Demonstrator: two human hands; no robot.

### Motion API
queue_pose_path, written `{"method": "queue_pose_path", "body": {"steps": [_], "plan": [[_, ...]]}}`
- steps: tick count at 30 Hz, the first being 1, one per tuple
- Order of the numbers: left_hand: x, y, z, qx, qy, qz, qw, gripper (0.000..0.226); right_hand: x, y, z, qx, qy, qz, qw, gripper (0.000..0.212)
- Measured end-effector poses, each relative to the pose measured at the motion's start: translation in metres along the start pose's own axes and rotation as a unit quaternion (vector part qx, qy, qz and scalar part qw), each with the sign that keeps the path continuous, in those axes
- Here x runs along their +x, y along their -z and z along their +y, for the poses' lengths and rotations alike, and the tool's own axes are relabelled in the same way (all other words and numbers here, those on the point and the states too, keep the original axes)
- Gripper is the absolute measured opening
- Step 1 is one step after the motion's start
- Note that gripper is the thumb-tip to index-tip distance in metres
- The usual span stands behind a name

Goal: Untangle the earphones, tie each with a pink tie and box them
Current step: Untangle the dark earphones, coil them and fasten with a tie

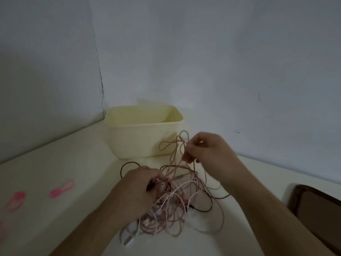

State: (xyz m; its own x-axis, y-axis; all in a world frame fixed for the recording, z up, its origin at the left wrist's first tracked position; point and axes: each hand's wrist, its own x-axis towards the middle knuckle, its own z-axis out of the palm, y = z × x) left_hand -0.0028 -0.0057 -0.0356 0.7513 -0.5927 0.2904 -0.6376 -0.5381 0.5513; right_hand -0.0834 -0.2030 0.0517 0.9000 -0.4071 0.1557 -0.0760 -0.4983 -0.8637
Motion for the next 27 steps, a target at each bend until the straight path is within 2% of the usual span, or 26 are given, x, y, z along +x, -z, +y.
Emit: {"method": "queue_pose_path", "body": {"steps": [2,5,9,12,15,17,21,22,24,27], "plan": [[0.000,0.001,0.001,-0.008,0.002,0.000,1.000,0.021,-0.006,0.011,-0.015,0.112,0.028,0.022,0.993,0.012],[0.000,0.004,0.003,-0.022,0.004,0.003,1.000,0.024,-0.014,0.020,-0.030,0.216,0.057,0.042,0.974,0.012],[-0.003,0.011,0.011,-0.073,0.005,0.017,0.997,0.022,-0.016,0.020,-0.035,0.281,0.064,0.020,0.957,0.009],[-0.008,0.024,0.024,-0.218,0.036,0.030,0.975,0.045,-0.017,0.014,-0.033,0.277,0.065,0.004,0.959,0.010],[-0.010,0.033,0.030,-0.321,0.001,0.088,0.943,0.057,-0.020,0.006,-0.030,0.215,0.083,-0.003,0.973,0.014],[-0.012,0.037,0.034,-0.394,-0.019,0.087,0.915,0.054,-0.022,0.000,-0.029,0.177,0.096,-0.008,0.979,0.021],[-0.013,0.036,0.044,-0.471,-0.052,0.001,0.880,0.047,-0.027,-0.015,-0.031,0.101,0.101,-0.053,0.988,0.027],[-0.012,0.035,0.044,-0.471,-0.044,0.015,0.881,0.042,-0.028,-0.017,-0.031,0.081,0.092,-0.062,0.990,0.027],[-0.009,0.033,0.044,-0.455,-0.018,0.096,0.885,0.027,-0.030,-0.016,-0.033,0.065,0.085,-0.076,0.991,0.026],[-0.005,0.033,0.040,-0.482,0.000,0.157,0.862,0.014,-0.031,-0.013,-0.035,0.089,0.085,-0.085,0.989,0.022]]}}
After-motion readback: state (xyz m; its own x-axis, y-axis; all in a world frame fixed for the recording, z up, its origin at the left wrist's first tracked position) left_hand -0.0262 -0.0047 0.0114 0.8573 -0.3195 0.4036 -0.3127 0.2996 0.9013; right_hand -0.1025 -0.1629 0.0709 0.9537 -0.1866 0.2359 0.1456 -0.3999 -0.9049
